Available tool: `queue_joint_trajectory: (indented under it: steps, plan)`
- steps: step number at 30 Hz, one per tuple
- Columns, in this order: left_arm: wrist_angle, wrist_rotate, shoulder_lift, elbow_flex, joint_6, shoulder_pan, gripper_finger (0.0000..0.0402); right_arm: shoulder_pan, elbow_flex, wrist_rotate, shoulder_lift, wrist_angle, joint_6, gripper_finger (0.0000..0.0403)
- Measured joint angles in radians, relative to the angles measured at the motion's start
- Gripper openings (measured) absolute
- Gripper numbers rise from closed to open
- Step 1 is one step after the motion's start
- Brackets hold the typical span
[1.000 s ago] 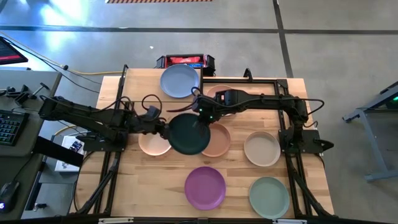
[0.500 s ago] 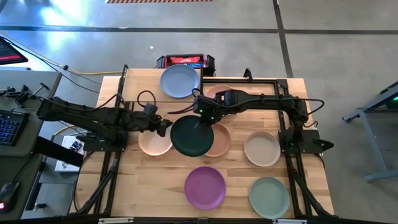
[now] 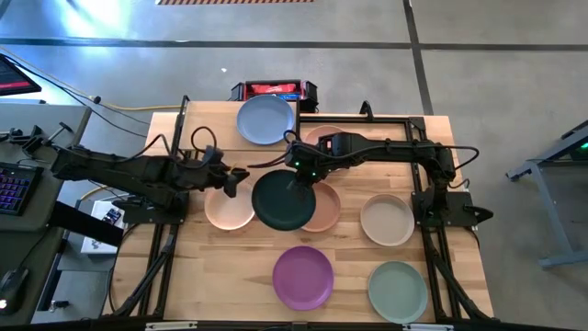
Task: Place and stack plates onto a shelf
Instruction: Stack the dark green plate on top of the blue plate on the shelf
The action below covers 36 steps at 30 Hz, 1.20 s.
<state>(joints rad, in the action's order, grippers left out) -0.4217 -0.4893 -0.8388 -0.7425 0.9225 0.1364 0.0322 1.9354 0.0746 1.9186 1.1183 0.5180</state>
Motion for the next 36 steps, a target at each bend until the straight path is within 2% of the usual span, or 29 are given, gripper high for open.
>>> queue_joint_trajectory:
  steps: [24, 36]
  plan:
    - [0.002, -0.022, 0.11, 0.0, -0.152, 0.0, 0.0104, 0.001, 0.0, 0.029, 0.0, -0.01, 0.05, 0.0]
    - [0.002, -0.045, 0.12, 0.0, -0.28, 0.0, 0.0104, 0.029, 0.0, 0.027, 0.0, -0.097, 0.059, 0.0]
